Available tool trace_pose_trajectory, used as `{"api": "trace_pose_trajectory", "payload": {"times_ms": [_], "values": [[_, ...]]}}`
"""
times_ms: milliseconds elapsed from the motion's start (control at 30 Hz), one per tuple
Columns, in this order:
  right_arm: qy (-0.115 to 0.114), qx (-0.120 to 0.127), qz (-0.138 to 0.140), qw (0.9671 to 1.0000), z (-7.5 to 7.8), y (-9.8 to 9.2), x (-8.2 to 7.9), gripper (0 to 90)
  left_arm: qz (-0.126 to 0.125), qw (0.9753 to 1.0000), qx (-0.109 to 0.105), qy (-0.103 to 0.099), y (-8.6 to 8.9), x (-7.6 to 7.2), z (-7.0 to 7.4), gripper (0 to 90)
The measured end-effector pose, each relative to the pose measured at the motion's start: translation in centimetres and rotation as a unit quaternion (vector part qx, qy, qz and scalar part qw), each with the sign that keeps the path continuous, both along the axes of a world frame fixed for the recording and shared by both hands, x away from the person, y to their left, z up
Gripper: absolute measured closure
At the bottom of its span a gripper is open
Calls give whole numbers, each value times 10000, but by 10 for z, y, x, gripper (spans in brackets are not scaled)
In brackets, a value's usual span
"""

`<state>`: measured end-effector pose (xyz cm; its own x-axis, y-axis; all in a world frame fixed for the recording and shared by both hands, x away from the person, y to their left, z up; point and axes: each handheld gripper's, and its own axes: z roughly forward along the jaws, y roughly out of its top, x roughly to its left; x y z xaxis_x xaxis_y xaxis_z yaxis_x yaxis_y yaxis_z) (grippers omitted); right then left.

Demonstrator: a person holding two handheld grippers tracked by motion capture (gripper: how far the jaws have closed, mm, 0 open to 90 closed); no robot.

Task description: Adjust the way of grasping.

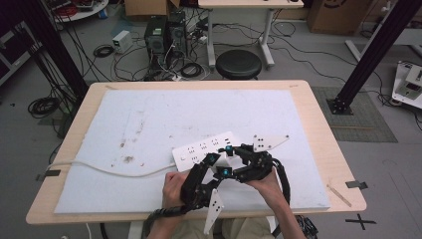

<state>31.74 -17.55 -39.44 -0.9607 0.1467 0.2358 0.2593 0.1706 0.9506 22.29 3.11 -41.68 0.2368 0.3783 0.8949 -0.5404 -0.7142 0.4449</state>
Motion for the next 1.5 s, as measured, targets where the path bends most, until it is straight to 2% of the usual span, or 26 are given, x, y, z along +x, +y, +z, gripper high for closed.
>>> {"api": "trace_pose_trajectory", "payload": {"times_ms": [167, 433, 900, 1200, 1500], "values": [[-5, 104, 121, 9999, -2, 0, 1, 439, -14, 10000, -28, 8, 0, 0, -1, 424], [-38, 206, 104, 9997, -5, 0, 1, 500, -4, 10000, -86, 2, 1, 0, -2, 424], [-103, 232, 154, 9996, -7, 1, 1, 600, -14, 9999, -99, -1, 0, 0, -2, 424], [-86, 355, 177, 9992, -8, -1, 2, 628, -39, 9999, -99, -28, 0, 1, -1, 424], [-56, 337, 160, 9993, -8, -2, 2, 631, -40, 10000, -78, 3, -1, 1, -1, 424]]}}
